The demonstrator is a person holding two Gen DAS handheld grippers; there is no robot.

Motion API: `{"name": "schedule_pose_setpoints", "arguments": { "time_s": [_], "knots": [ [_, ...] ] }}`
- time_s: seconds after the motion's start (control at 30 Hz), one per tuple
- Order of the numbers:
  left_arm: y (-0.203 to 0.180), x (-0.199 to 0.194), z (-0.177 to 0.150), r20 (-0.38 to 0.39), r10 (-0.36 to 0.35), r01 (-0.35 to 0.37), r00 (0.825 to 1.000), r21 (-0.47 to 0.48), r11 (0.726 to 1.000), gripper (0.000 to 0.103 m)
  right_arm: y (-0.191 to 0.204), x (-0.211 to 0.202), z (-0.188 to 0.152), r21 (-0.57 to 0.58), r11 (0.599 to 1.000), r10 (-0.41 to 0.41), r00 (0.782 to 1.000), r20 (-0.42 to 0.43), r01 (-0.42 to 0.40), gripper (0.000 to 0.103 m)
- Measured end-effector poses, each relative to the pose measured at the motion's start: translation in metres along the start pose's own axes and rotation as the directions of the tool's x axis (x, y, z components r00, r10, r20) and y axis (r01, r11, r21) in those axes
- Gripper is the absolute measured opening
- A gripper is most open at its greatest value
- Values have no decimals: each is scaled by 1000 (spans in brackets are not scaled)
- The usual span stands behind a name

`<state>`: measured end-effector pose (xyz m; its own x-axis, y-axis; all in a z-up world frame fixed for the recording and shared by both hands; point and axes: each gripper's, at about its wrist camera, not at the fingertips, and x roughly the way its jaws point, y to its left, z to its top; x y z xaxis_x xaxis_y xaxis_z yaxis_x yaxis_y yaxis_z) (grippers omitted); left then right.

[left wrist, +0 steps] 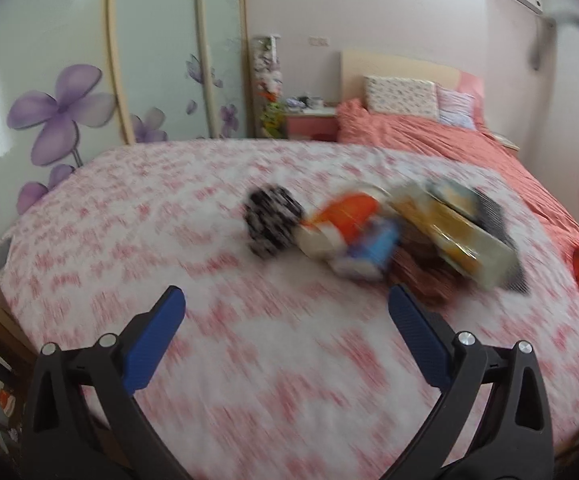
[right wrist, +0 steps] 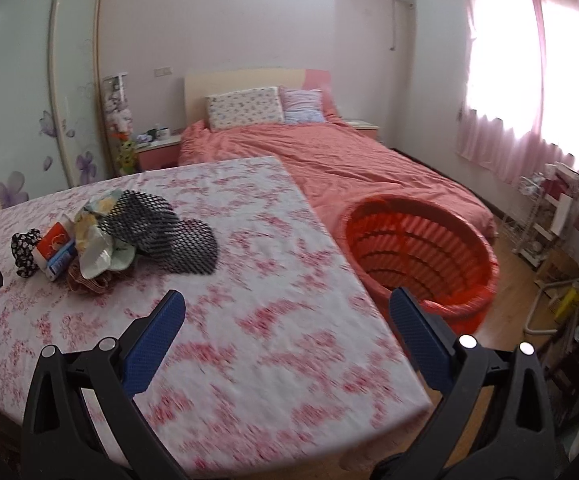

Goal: Collect trash
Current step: 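Grasp the black floral scrunchie with the left tool while the right tool grasps the black checkered mesh, then carry both held items to the orange basket and open both tools to drop them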

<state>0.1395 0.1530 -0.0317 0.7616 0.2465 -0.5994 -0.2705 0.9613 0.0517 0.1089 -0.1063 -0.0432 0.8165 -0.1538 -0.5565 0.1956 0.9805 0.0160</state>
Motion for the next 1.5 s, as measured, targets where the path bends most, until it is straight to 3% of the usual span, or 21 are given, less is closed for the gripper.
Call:
{"name": "schedule_pose_setpoints", "arguments": {
  "time_s": [0.17,0.33,0.57,0.7,0.8,0.87,0.9,0.97,1.1,1.5],
  "knots": [
    [12,45,30,-2,50,-50,999,29,998,92,27,44,21,14,996,88,995,-56,-87,90],
    [22,97,50,-93,1,-1,996,2,1000,80,47,93,34,55,986,163,978,-133,-156,75],
    [33,141,54,-178,-24,18,984,-38,999,69,59,140,30,89,981,192,943,-273,-174,58],
    [32,157,51,-212,-70,61,975,-49,997,64,65,145,26,51,985,170,943,-286,-162,53],
    [27,163,50,-225,-101,94,969,-39,995,50,65,144,26,35,989,151,945,-289,-147,37],
    [24,163,50,-219,-138,131,966,-49,990,37,61,144,26,40,989,147,946,-290,-142,18],
    [23,163,50,-221,-157,149,963,-56,987,29,58,145,26,46,988,158,943,-292,-151,13],
    [22,162,50,-220,-157,149,963,-55,987,23,53,142,26,48,985,174,941,-289,-167,7],
    [22,154,52,-199,-145,139,969,-45,989,15,48,136,33,62,979,202,947,-250,-192,6],
    [23,100,79,-87,-153,151,984,-28,988,14,15,91,74,109,969,229,971,-74,-220,5]
  ]
}}
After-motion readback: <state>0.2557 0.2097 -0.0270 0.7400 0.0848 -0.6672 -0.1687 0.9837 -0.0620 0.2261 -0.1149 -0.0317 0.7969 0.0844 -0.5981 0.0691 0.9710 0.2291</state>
